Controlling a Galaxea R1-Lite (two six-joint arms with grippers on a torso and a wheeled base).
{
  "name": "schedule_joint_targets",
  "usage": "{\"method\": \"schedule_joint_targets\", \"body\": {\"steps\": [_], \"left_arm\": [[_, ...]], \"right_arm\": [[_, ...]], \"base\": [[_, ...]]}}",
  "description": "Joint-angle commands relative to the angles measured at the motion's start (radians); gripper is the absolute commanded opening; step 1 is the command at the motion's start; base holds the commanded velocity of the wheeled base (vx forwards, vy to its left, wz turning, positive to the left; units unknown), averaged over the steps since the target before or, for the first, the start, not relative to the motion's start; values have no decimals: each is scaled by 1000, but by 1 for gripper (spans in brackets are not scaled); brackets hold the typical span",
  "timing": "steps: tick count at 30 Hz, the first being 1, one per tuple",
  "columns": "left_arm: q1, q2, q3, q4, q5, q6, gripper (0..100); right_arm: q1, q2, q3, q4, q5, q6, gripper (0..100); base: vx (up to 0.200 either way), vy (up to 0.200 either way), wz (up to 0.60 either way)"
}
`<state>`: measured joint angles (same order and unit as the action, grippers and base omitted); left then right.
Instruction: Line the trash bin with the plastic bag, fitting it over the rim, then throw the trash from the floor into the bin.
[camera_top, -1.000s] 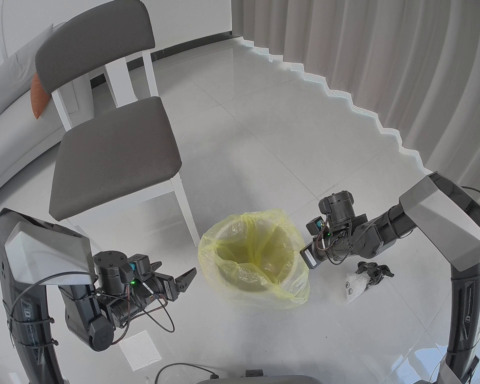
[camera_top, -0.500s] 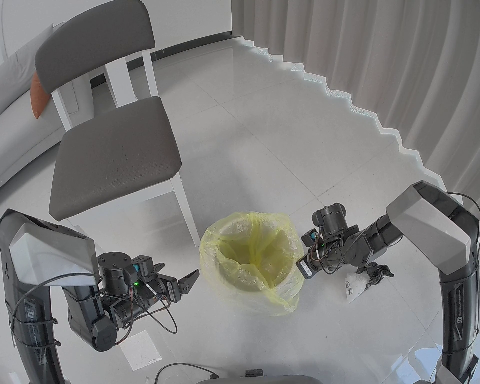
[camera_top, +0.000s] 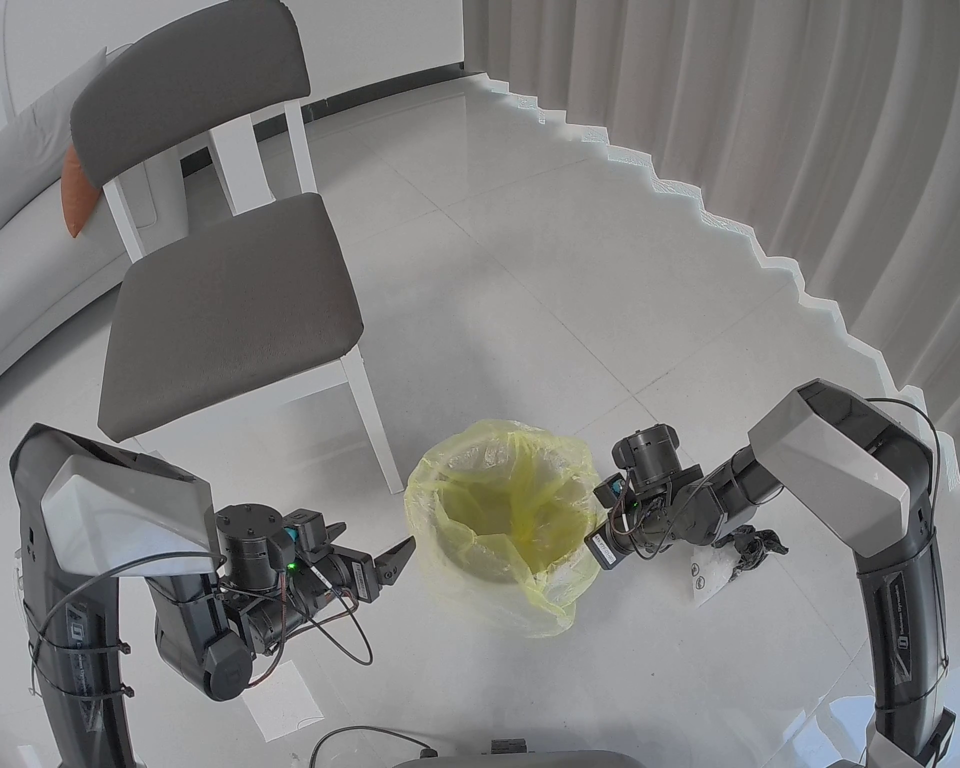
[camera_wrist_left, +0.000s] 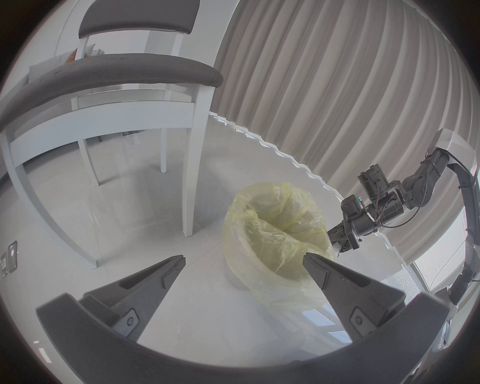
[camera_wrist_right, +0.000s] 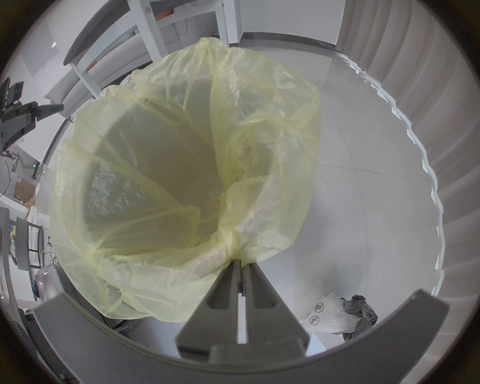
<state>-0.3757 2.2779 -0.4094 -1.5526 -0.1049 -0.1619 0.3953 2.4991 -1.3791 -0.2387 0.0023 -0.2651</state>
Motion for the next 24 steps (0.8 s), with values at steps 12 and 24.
{"method": "schedule_joint_targets", "body": {"steps": [12,24], "left_arm": [[-11,-17,11,-18,7,-1,100],[-20,-20,9,-18,19,-4,100]], "right_arm": [[-1,-43,66,-1,1,-11,100],[-7,-266,190,-1,1,-17,100]], "base": [[0,0,0],[0,0,0]]}}
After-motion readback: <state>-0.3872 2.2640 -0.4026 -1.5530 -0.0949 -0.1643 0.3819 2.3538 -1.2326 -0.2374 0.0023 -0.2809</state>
